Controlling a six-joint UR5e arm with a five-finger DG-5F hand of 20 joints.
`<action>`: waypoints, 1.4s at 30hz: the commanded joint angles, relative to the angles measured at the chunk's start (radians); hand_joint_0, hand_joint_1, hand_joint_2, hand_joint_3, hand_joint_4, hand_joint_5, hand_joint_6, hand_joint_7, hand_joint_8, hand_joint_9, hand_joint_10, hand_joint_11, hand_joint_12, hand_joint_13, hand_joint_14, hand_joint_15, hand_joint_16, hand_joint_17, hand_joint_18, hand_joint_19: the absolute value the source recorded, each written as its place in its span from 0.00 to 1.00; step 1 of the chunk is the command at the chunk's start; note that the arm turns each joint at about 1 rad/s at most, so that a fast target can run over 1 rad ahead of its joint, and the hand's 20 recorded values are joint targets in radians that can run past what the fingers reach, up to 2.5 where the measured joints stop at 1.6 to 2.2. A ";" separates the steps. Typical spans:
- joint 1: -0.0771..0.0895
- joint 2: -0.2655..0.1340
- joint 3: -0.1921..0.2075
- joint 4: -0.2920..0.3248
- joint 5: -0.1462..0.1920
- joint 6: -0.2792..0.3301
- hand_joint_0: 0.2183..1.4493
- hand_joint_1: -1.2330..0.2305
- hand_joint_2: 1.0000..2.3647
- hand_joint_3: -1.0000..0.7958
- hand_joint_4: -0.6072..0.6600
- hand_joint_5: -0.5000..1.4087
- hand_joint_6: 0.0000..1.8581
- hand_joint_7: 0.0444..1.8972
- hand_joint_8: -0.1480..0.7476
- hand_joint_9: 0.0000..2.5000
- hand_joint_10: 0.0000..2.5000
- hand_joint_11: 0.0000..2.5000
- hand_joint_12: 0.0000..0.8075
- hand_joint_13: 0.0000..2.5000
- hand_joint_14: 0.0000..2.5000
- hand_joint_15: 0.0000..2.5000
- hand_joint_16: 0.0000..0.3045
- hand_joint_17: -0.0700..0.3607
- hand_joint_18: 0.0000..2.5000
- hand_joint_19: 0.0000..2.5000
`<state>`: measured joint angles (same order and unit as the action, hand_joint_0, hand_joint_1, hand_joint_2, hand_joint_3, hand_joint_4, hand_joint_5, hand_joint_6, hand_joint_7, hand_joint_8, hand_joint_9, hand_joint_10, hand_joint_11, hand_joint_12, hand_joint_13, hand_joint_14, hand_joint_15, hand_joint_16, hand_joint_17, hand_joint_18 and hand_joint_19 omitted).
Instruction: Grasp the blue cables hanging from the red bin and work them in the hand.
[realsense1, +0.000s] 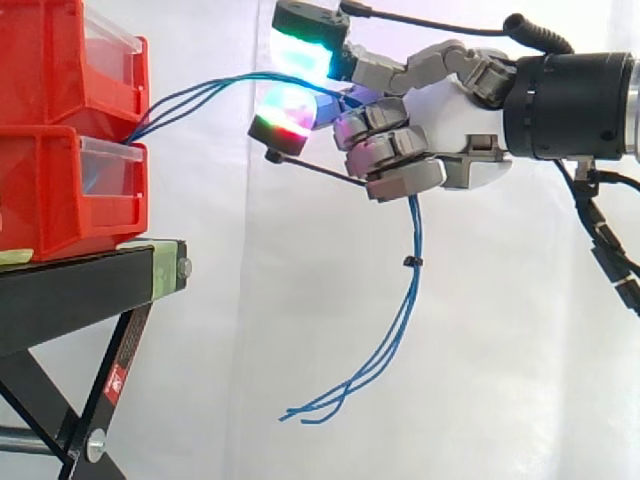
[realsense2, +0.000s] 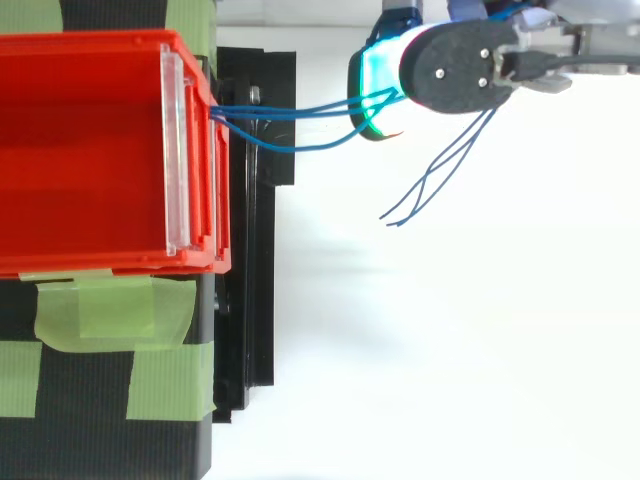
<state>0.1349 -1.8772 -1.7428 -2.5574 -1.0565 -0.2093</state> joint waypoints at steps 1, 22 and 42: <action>-0.004 0.001 0.002 -0.003 -0.016 -0.009 0.55 0.46 0.01 0.20 0.66 0.47 0.18 0.67 0.62 0.28 1.00 1.00 0.56 0.40 1.00 0.65 0.17 0.43 0.64 0.69; -0.012 0.001 0.002 -0.004 -0.080 -0.021 0.47 0.39 0.00 0.10 0.70 0.36 0.25 0.62 0.65 0.12 1.00 1.00 0.58 0.30 1.00 0.62 0.18 0.44 0.57 0.67; -0.012 0.000 0.002 -0.006 -0.086 -0.044 0.52 0.45 0.00 0.10 0.70 0.39 0.29 0.61 0.65 0.19 1.00 1.00 0.56 0.33 1.00 0.61 0.17 0.43 0.61 0.66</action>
<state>0.1228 -1.8761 -1.7410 -2.5631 -1.1466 -0.2475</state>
